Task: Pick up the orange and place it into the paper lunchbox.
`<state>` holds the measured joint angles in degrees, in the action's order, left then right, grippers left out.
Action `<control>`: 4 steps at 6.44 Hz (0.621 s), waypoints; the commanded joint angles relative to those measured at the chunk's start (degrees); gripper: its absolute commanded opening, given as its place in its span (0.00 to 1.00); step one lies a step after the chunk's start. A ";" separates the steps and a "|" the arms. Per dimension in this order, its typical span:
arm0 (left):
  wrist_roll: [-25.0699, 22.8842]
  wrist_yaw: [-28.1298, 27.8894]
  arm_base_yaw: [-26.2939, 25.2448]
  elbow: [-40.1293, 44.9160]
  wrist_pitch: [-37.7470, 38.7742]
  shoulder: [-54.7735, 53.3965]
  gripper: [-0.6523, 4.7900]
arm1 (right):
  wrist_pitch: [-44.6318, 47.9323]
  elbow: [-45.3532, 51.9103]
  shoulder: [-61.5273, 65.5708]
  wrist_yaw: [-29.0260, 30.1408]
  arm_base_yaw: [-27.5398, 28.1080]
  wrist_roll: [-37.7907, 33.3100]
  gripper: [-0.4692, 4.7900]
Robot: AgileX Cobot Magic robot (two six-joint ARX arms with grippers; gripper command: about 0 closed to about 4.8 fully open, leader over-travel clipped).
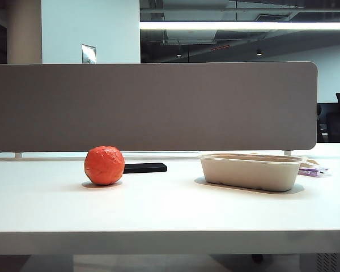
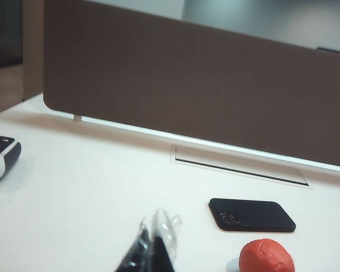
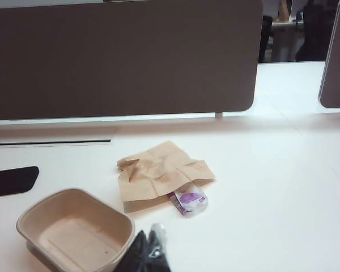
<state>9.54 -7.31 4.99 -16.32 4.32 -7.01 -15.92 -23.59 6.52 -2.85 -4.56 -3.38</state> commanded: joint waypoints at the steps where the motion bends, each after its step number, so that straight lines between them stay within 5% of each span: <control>1: 0.59 18.05 5.11 -26.32 -13.46 -46.66 0.11 | 2.16 -22.36 32.41 14.58 -6.62 -1.25 0.08; 2: 0.55 17.33 9.49 -26.29 -17.05 -49.68 0.13 | 2.54 -22.36 33.62 14.56 -11.08 -1.31 0.08; 3: 0.35 16.76 12.61 -26.29 -18.88 -54.80 0.60 | 2.71 -22.34 34.32 13.84 -17.59 -1.29 0.08; 4: -4.87 18.18 12.76 -26.27 -20.13 -59.10 1.00 | 2.60 -22.34 34.27 13.66 -19.80 -1.29 0.08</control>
<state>7.42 10.17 17.76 -42.24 -14.37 -65.49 -14.11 -45.47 40.99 11.09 -23.88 -4.51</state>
